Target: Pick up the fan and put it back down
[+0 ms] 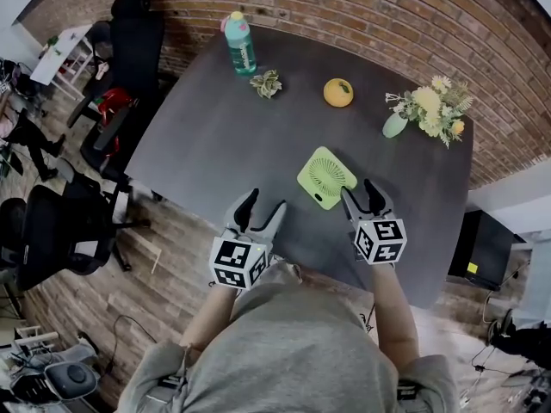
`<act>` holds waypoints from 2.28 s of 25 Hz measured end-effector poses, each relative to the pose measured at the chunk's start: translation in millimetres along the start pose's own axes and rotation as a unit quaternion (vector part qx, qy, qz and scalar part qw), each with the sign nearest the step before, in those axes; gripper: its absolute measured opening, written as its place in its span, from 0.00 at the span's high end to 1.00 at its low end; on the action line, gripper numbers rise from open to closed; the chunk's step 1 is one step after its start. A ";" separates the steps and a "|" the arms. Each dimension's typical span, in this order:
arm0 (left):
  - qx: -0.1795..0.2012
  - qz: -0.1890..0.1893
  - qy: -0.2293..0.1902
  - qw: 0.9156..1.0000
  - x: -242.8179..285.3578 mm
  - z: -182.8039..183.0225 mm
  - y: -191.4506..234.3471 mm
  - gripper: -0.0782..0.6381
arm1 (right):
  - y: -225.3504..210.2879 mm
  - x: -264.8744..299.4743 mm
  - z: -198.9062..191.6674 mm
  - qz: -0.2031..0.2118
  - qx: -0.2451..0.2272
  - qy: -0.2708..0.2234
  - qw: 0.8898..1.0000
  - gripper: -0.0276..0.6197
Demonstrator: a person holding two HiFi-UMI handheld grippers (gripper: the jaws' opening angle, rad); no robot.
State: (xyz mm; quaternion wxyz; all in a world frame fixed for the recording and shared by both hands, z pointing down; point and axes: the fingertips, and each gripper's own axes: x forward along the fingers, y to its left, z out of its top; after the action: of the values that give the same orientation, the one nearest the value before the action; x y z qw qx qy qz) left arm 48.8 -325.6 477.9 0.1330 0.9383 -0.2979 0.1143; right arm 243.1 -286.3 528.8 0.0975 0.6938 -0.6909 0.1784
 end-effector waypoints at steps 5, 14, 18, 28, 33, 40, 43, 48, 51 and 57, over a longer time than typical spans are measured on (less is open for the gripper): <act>0.006 -0.008 0.014 1.000 6.0 -4.5 8.9 0.54 | -7.1 12.2 -0.9 -0.004 0.013 0.003 1.000 0.58; 0.018 -0.020 0.022 0.999 16.7 -7.0 12.1 0.54 | -9.1 21.4 -2.5 0.008 0.021 0.003 1.000 0.69; 0.022 -0.020 0.021 0.999 19.5 -5.8 13.8 0.54 | -4.8 22.9 -2.2 0.021 0.015 0.003 1.000 0.75; 0.026 -0.011 0.022 0.999 16.0 -6.8 16.7 0.54 | 8.5 20.5 -3.9 0.042 0.007 0.012 0.999 0.83; 0.027 -0.008 0.017 0.999 13.0 -5.7 15.8 0.54 | 19.3 13.1 -4.1 0.043 0.015 0.005 0.999 0.85; 0.027 0.000 0.008 1.000 8.1 -1.9 17.4 0.54 | 41.7 5.1 6.7 0.050 0.011 -0.013 0.999 0.88; 0.026 0.004 0.005 1.000 5.7 -1.0 19.3 0.54 | 50.0 5.3 12.3 0.049 0.002 -0.013 0.999 0.89; 0.023 0.008 0.001 1.000 2.4 0.7 22.6 0.54 | 56.7 8.0 18.9 0.048 -0.002 -0.011 0.999 0.89; 0.023 0.010 -0.004 1.000 0.5 2.6 25.3 0.54 | 59.0 10.2 22.5 0.047 -0.007 -0.008 0.999 0.89; 0.022 0.017 -0.014 1.000 -5.0 7.4 35.0 0.54 | 63.8 16.0 40.1 0.044 -0.023 -0.007 0.999 0.89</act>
State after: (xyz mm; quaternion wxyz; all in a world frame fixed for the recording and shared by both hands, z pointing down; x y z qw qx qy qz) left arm 25.2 -352.8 475.8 0.1059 0.9372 -0.3134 0.1104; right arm 184.0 -318.0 491.0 0.1005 0.6612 -0.7255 0.1621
